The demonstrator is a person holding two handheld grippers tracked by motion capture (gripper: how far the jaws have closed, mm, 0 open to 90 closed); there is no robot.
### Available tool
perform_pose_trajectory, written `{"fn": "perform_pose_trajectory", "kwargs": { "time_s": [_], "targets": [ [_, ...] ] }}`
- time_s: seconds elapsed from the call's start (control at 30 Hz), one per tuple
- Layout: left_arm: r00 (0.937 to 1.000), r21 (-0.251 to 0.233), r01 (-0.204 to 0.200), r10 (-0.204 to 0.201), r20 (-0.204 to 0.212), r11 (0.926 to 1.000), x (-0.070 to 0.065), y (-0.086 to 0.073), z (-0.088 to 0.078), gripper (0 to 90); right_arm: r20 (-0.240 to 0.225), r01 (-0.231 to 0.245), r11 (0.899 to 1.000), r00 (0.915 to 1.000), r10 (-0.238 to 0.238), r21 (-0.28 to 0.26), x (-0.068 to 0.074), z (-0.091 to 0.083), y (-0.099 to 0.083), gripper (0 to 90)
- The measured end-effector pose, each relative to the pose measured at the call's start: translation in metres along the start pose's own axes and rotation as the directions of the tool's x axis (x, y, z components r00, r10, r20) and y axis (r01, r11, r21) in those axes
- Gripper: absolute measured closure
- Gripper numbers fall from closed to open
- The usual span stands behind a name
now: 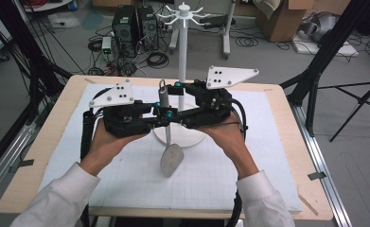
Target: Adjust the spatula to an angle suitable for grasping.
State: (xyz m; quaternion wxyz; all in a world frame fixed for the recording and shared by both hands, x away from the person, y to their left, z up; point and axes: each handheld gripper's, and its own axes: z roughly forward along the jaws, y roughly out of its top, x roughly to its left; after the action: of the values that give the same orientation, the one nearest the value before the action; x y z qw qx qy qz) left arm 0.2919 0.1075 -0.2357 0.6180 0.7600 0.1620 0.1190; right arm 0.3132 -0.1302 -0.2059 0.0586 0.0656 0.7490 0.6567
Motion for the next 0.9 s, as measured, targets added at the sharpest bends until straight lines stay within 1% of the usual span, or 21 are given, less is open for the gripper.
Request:
{"fn": "perform_pose_trajectory", "kwargs": {
  "time_s": [0.07,0.17,0.3,0.33,0.37,0.53,0.63,0.67,0.7,0.8,0.87,0.9],
  "targets": [
    [1.0000,0.001,-0.001,0.001,-0.002,1.0000,-0.0002,0.0001,0.0000,73.2,0.004,-0.004,1.000,1.0000,0.004,-0.005,-0.0002,0.0007,0.0004,39.5],
    [1.0000,0.002,-0.003,0.003,-0.005,1.0000,-0.0007,0.0001,0.0003,73.2,0.014,0.006,1.000,0.9999,-0.006,-0.013,-0.0003,0.0004,0.0011,43.3],
    [1.0000,0.006,-0.002,0.002,-0.004,1.0000,-0.0013,0.0001,0.0009,73.2,0.012,0.007,1.000,0.9999,-0.007,-0.013,-0.0001,-0.0002,0.0016,48.9],
    [1.0000,0.005,-0.002,0.002,-0.004,1.0000,-0.0014,0.0001,0.0013,73.2,0.012,0.007,1.000,0.9999,-0.007,-0.013,-0.0001,-0.0002,0.0016,48.9],
    [1.0000,0.006,-0.003,0.003,-0.003,1.0000,-0.0016,0.0000,0.0014,73.2,0.006,0.009,1.000,0.9999,-0.009,-0.014,-0.0003,0.0003,0.0016,51.7],
    [1.0000,0.003,-0.004,0.004,-0.001,1.0000,-0.0021,0.0003,0.0023,73.2,0.000,0.015,1.000,0.9999,-0.015,-0.009,0.0000,0.0020,0.0017,54.1],
    [1.0000,0.004,-0.004,0.004,-0.002,1.0000,-0.0027,0.0004,0.0029,73.2,0.001,0.019,1.000,0.9998,-0.019,0.000,0.0005,0.0036,0.0016,59.5],
    [1.0000,0.004,-0.004,0.004,-0.002,1.0000,-0.0027,0.0004,0.0029,73.2,0.001,0.019,1.000,0.9998,-0.019,0.000,0.0005,0.0036,0.0016,59.5],
    [1.0000,0.004,-0.006,0.006,-0.001,1.0000,-0.0027,0.0004,0.0028,73.2,0.003,0.029,1.000,0.9996,-0.029,-0.005,0.0005,0.0039,0.0015,62.4],
    [0.9999,0.005,-0.012,0.012,-0.002,0.9999,-0.0036,0.0005,0.0027,73.2,0.014,0.032,0.999,0.9994,-0.032,-0.003,0.0007,0.0033,0.0010,67.6],
    [0.9999,0.002,-0.013,0.013,-0.003,0.9999,-0.0038,0.0007,0.0029,73.2,0.015,0.030,1.000,0.9994,-0.030,-0.006,0.0003,0.0029,0.0011,68.1],
    [0.9999,0.002,-0.013,0.013,-0.005,0.9999,-0.0037,0.0006,0.0030,73.2,0.017,0.017,1.000,0.9997,-0.016,-0.007,0.0006,0.0027,0.0012,68.9]
  ]
}}
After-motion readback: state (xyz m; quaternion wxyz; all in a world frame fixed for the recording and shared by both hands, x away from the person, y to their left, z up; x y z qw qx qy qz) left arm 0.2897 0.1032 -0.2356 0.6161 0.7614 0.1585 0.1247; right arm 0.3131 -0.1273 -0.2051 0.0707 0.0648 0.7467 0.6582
